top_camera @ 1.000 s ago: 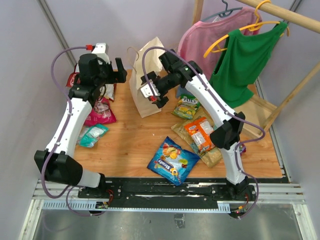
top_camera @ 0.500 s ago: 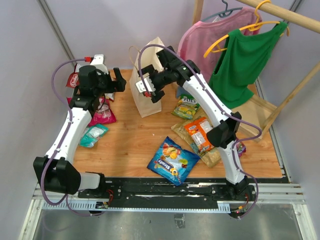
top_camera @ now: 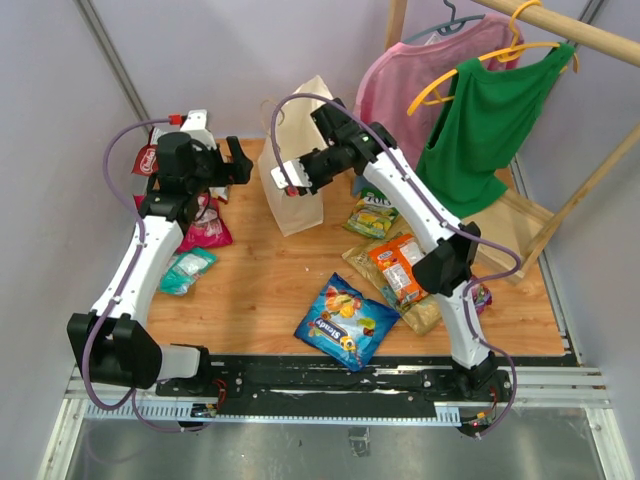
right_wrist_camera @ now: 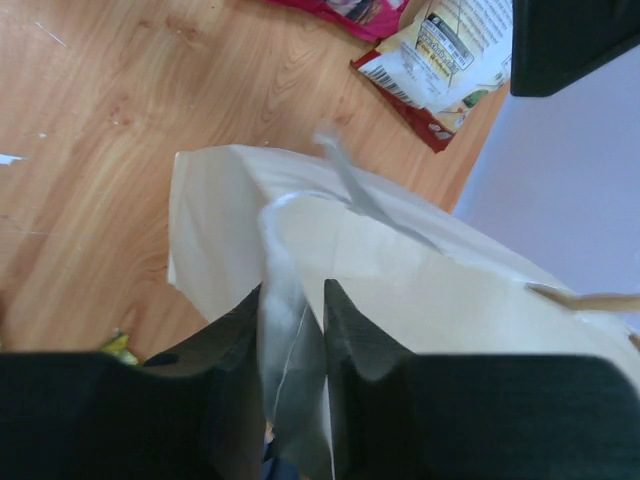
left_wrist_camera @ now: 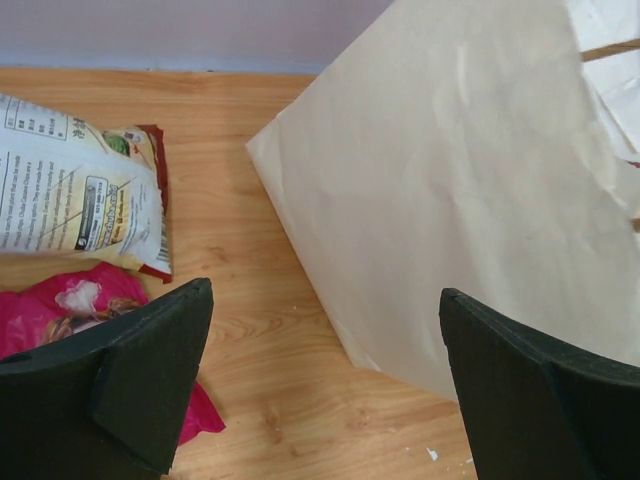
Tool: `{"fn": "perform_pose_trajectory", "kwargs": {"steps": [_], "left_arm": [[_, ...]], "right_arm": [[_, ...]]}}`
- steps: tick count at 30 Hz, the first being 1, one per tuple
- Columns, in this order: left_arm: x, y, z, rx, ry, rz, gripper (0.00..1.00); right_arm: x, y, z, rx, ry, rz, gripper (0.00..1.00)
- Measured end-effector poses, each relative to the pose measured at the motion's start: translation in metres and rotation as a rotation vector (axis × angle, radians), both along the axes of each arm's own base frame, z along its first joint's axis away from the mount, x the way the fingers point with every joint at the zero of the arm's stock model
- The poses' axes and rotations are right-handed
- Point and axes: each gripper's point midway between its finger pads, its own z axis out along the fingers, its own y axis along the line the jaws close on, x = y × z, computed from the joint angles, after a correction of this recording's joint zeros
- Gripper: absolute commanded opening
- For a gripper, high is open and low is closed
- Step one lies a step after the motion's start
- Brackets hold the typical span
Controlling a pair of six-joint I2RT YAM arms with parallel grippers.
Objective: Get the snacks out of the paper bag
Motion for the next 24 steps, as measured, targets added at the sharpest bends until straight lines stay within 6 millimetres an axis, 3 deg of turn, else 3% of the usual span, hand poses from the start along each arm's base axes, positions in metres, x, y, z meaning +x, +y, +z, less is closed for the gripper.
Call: {"fn": "perform_pose_trajectory", "kwargs": {"steps": [2,17,20,24], "left_arm": [[0.000,0.000,-0.001,0.000,0.001,-0.002,1.00],[-0.008,-0.006,-0.014,-0.044,0.007,-0.020,1.00],[-0.026,-0.009,-0.029,-0.110,-0.021,-0.018,1.00],[-0.065,-0.010,-0.057,-0.215,-0.099,0.013,0.99]], "right_arm": [[-0.002,-0.003,0.001,-0.007,0.001,-0.006,0.01],[-0.041,-0.006,0.016,-0.049,0.060,-0.056,0.01],[-0.045,-0.009,0.022,-0.036,0.094,-0.097,0.01],[-0.052,-0.012,0.031,-0.012,0.151,-0.153,0.01]]}}
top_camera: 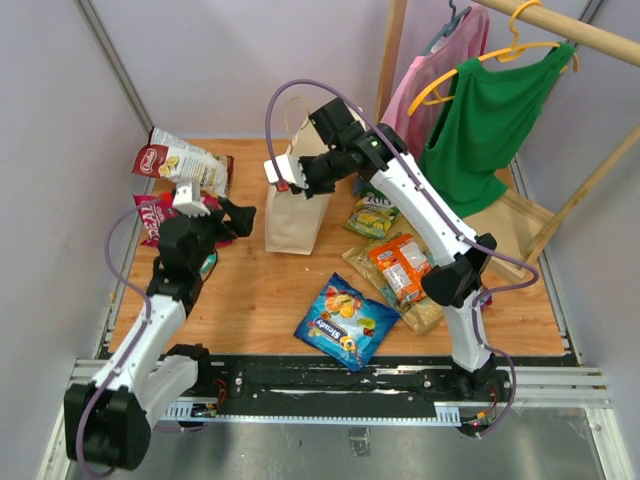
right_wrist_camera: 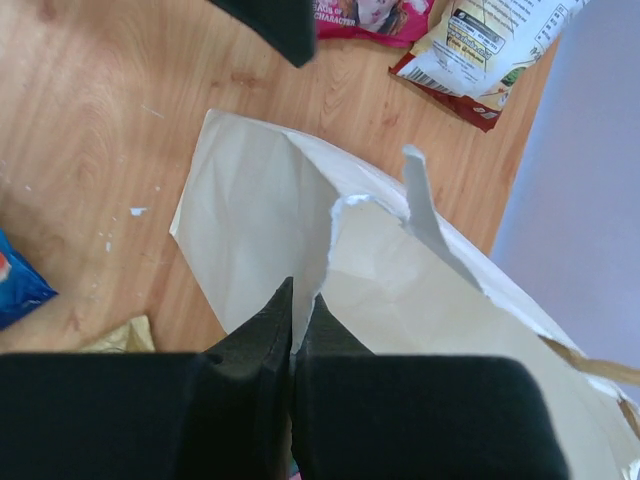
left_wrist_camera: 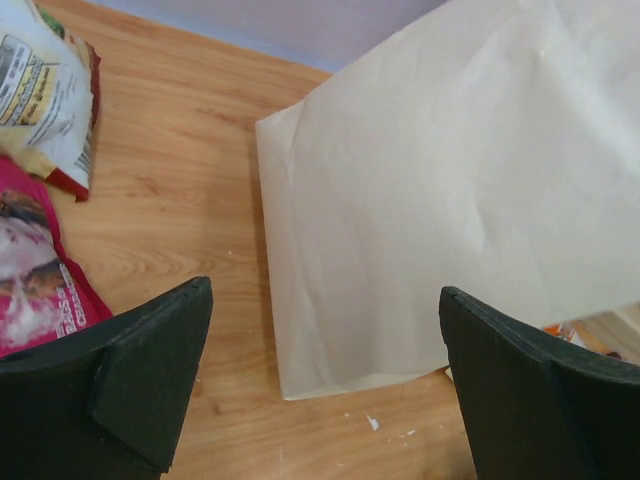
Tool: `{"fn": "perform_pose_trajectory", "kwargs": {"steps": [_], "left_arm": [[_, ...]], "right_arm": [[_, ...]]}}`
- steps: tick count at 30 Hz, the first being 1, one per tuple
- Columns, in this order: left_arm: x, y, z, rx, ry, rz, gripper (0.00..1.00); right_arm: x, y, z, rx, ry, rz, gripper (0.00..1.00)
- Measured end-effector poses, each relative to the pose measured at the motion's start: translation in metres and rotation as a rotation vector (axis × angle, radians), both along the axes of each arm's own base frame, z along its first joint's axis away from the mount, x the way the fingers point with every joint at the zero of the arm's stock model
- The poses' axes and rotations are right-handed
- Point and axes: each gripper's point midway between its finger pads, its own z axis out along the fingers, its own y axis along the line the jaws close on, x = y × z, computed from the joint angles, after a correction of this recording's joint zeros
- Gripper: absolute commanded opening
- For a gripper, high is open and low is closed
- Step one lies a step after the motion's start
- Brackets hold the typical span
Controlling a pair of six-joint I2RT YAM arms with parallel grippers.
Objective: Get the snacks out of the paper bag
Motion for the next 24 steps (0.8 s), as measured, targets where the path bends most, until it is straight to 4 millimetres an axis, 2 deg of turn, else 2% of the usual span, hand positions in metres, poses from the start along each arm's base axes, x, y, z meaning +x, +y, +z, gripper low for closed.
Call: {"fn": "perform_pose_trajectory", "kwargs": {"steps": [2,4,9,12,15,18,22,24], "left_arm": [[-0.019,0.003,-0.011,-0.059,-0.055,0.042,0.99],[-0.029,0.010,-0.013,-0.112,-0.104,0.089,0.99],[-0.040,0.019,0.012,-0.239,-0.249,0.145,0.98],[-0.046,0.015,0.017,-0.317,-0.299,0.131,0.98],[-0.053,0.003,0.004,-0.384,-0.286,0.094,0.98],[-0.053,-0.010,-0.018,-0.420,-0.235,0.075,0.98],[-0.045,-0.013,-0.045,-0.424,-0.171,0.102,0.98],[-0.039,-0.012,-0.052,-0.418,-0.157,0.116,0.98]], "right_arm": [[-0.005,0.000,0.004,0.018,0.041,-0.032,0.01],[-0.008,0.001,0.007,0.039,0.080,-0.066,0.01],[-0.014,0.002,0.015,0.091,0.192,-0.183,0.01],[-0.017,0.004,0.016,0.108,0.248,-0.232,0.01],[-0.020,0.005,0.017,0.123,0.309,-0.286,0.01],[-0.022,0.009,0.020,0.147,0.362,-0.330,0.01],[-0.025,0.016,0.019,0.173,0.457,-0.386,0.01],[-0.028,0.019,0.018,0.183,0.506,-0.405,0.01]]}}
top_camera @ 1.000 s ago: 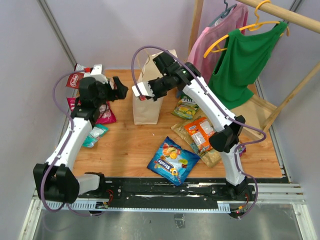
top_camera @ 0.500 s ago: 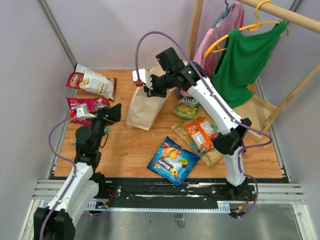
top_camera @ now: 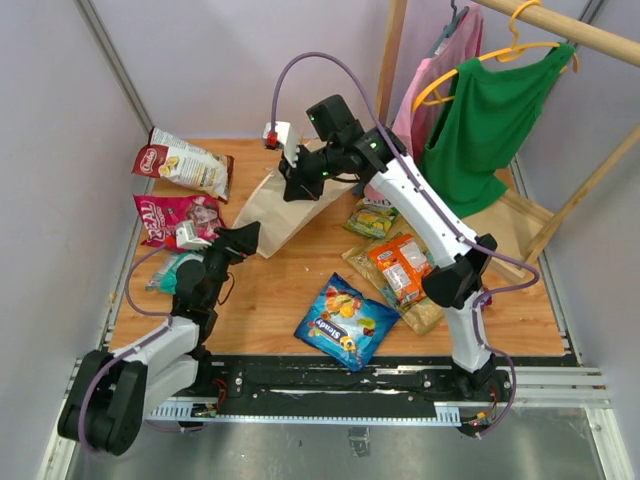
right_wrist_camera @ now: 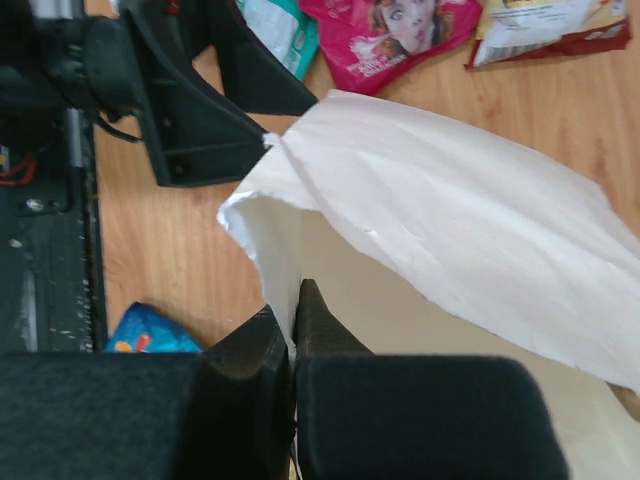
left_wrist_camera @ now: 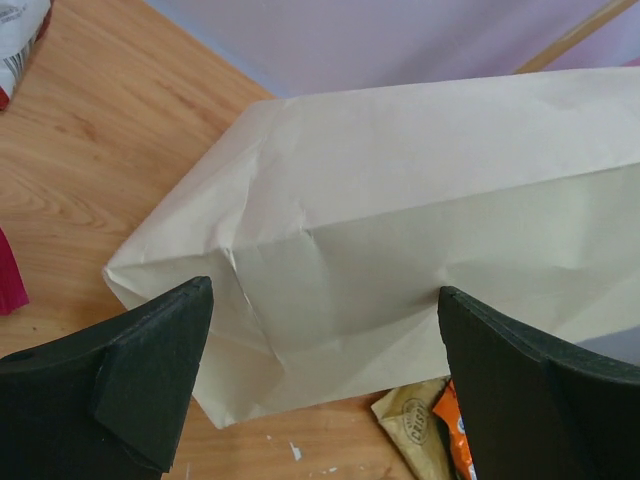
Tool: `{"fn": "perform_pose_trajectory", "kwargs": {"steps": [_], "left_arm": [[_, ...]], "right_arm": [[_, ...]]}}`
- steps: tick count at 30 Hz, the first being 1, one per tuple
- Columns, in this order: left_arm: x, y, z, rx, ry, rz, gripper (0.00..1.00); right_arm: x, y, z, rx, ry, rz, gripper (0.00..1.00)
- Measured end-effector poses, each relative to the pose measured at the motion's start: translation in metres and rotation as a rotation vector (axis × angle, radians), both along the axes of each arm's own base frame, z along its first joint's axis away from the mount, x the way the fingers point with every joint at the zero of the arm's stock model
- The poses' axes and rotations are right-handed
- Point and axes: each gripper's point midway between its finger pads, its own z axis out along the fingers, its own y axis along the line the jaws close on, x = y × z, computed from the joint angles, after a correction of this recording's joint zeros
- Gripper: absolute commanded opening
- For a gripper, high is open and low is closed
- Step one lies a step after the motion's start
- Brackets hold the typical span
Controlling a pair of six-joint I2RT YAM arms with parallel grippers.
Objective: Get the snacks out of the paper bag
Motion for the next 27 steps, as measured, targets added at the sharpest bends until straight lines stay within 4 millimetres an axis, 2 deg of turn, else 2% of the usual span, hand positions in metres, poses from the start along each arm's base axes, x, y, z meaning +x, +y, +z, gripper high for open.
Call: {"fn": "perform_pose_trajectory", "kwargs": {"steps": [8,9,11,12,14,15,21,27], "left_arm": [[0.013,-0.002,-0.009,0.007,0.010,0.005,0.98],[0.014,-0.003,-0.009,0.006,0.008,0.005,0.98],[0.015,-0.003,-0.008,0.004,0.002,0.006,0.98],[0.015,-0.003,-0.007,0.003,-0.002,0.006,0.98],[0.015,-0.003,-0.005,0.001,-0.010,0.006,0.98],[0.015,-0.003,-0.005,0.000,-0.012,0.006,0.98],[0.015,-0.004,-0.005,-0.004,-0.011,0.001,0.98],[0.019,-0.006,-0.019,-0.016,0.031,-0.003,0.98]], "right_arm": [[-0.021,0.012,0.003,0.078,0.270,-0.027,0.01],[-0.022,0.012,0.005,0.090,0.292,-0.030,0.06],[-0.023,0.014,0.008,0.108,0.320,-0.036,0.24],[-0.022,0.013,0.009,0.112,0.330,-0.041,0.44],[-0.022,0.012,0.009,0.111,0.338,-0.050,0.91],[-0.021,0.012,0.010,0.110,0.334,-0.054,1.00],[-0.004,0.004,0.020,0.095,0.228,-0.129,0.98],[0.016,-0.012,0.022,0.043,0.105,-0.221,0.98]]}}
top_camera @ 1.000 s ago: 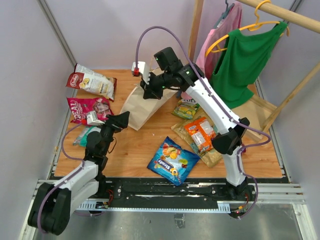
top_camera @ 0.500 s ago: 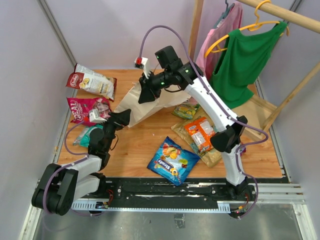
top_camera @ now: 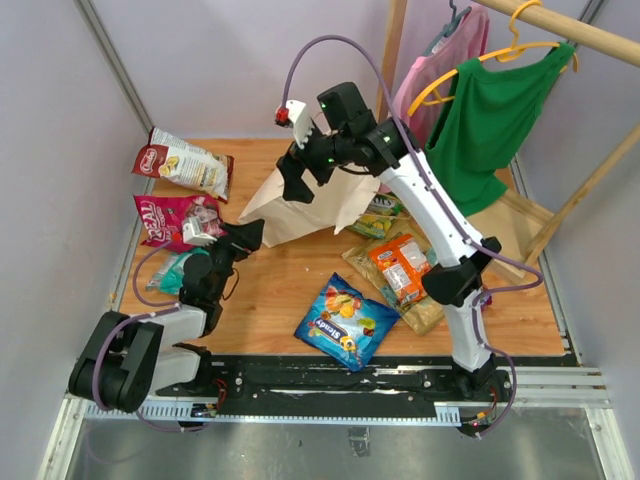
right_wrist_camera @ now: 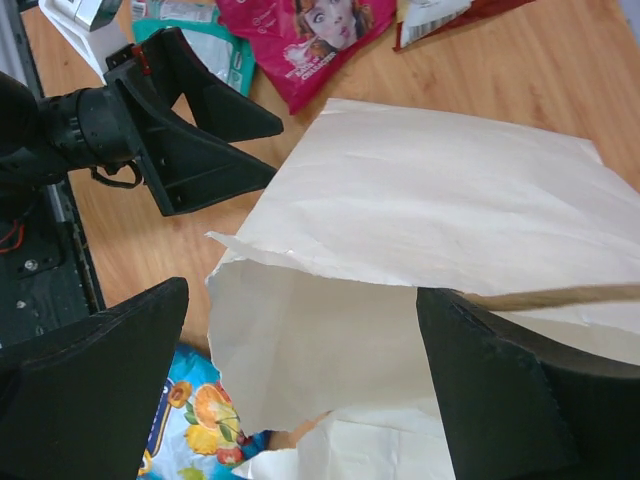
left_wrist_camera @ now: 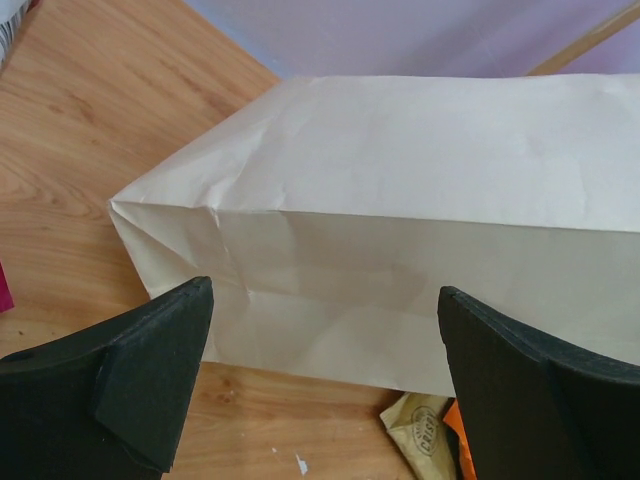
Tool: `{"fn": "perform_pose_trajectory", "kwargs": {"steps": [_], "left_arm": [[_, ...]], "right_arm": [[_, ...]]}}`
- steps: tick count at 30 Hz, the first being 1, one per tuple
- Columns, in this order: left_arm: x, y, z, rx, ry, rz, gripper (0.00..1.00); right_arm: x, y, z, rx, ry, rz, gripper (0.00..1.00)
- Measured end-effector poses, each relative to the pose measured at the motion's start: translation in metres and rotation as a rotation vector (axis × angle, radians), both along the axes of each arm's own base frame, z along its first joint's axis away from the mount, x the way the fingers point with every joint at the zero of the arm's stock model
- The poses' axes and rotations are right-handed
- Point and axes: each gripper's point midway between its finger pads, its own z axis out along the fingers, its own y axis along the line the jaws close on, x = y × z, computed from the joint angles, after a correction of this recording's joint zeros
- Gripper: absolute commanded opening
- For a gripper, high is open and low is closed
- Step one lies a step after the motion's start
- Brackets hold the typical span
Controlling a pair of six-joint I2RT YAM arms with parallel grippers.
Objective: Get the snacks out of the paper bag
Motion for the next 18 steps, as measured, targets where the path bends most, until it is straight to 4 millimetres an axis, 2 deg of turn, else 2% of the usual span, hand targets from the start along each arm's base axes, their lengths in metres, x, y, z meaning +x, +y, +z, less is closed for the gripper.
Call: {"fn": "perform_pose_trajectory", "kwargs": {"steps": [4,8,10,12,15,18], "left_arm": [[0.010,-0.003,-0.007,-0.004,0.030,-0.003,0.98],[0.028,-0.009,-0.008,-0.010,0.041,-0.010,0.98],[0.035,-0.013,-0.010,-0.020,0.046,-0.018,0.98],[0.038,-0.016,-0.013,-0.030,0.051,-0.025,0.98],[0.042,-0.018,-0.016,-0.047,0.056,-0.030,0.98],[0.046,-0.019,-0.016,-0.061,0.053,-0.032,0.98]], "right_arm": [[0.002,-0.013,0.015,-0.015,-0.073,-0.030,0.98],[-0.012,-0.033,0.038,0.005,-0.130,-0.051,0.98],[-0.020,-0.042,0.059,0.042,-0.171,-0.054,0.98],[-0.020,-0.044,0.076,0.081,-0.210,-0.058,0.98],[-0.004,-0.041,0.088,0.120,-0.245,-0.072,0.98],[0.022,-0.041,0.076,0.128,-0.227,-0.118,0.98]]}}
